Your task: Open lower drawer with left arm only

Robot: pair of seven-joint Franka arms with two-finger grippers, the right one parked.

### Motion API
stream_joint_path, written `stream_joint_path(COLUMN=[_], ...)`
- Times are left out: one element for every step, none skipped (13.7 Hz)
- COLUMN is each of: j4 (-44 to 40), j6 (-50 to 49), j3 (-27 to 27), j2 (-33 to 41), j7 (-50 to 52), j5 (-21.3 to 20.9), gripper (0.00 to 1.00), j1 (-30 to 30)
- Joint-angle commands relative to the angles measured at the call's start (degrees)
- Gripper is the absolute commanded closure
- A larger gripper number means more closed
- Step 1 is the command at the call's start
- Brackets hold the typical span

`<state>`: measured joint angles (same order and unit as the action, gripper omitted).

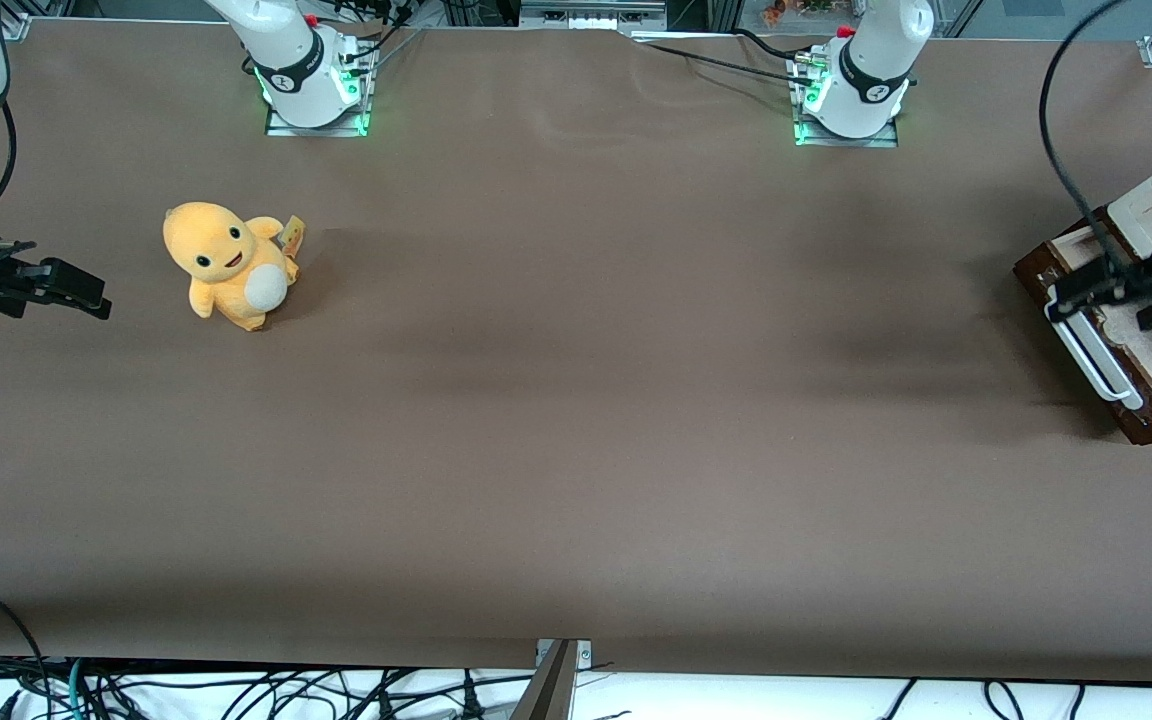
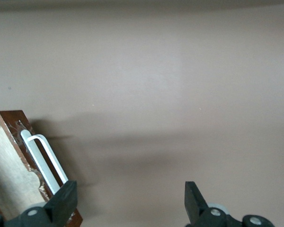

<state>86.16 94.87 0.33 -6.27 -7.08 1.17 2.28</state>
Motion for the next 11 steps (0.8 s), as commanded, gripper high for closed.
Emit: stream_joint_path(j4=[4.8,5.07,5.68,6.12,6.47,6.57,6.57,6.74,6.74,6.74,7.18], j6=[-0.72,-1.95,-2.49,-2.58,-2.67,-2.58,-2.67,-2.76,-2.76,-2.76,-2.76], j3=[1.08,1.08,0.99,0.99,0.99,0.99,0.99,0.99,0.9,0.9,0.9], j2=[5.29,5.56,5.82,6.26,6.35,6.35,6.44,6.36,6.35,6.35,6.35], j7=[-2.68,-1.46,0.99,2.84,3.56,3.56,3.65,3.65,3.65,3.56,3.3], j5=[0.76,0.67,0.67,0.67,0.67,0.67,0.67,0.67,0.67,0.67,0.67], gripper=[0.0,0.0,0.0,0.0,0.0,0.0,0.0,0.0,0.0,0.0,0.0], j1=[-1.4,-1.4,-1.4,-1.49,-1.92,-1.93,-1.93,-2.02,-2.02,-2.02,-2.02])
